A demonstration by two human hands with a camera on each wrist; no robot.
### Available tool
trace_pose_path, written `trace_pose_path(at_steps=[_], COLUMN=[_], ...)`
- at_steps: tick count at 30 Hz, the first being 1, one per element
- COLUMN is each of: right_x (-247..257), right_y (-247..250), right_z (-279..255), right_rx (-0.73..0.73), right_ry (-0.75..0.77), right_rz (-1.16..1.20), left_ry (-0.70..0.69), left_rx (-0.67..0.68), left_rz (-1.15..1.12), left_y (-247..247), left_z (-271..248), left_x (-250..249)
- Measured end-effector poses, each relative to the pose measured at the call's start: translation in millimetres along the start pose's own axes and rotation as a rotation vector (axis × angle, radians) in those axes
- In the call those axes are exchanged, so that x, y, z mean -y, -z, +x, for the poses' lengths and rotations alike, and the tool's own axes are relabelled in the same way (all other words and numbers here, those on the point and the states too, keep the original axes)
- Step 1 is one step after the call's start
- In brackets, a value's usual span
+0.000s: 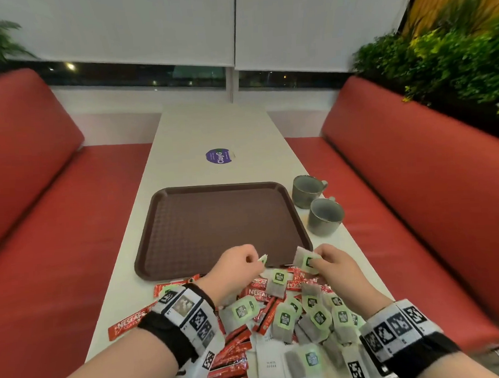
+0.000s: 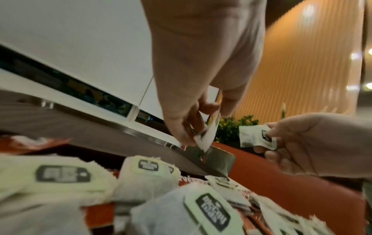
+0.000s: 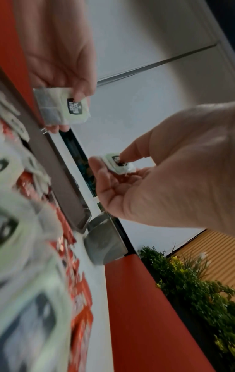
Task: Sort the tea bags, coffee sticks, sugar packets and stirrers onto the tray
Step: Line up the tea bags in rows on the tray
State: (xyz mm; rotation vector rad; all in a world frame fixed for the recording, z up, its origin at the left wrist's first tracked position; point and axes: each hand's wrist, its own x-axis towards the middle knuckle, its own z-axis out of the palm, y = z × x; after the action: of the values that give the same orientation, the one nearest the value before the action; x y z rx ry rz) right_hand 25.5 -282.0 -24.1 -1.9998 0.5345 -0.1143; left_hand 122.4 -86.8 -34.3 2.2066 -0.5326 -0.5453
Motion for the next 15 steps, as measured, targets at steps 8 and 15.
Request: trace_pose_path(at_steps=[8, 15], right_x=[60, 60], right_y=[-28, -52], right_z=[-21, 2], right_rx=[0.488, 0.449], right_ry=[0.141, 0.248], right_rz=[0.04, -0.387], left_ry=[0.298, 0.256], left_rx=[0.212, 0.5], left_rz=[-0.977, -0.974], left_y=[20, 21], left_z=[-21, -37], left_x=[-1, 7])
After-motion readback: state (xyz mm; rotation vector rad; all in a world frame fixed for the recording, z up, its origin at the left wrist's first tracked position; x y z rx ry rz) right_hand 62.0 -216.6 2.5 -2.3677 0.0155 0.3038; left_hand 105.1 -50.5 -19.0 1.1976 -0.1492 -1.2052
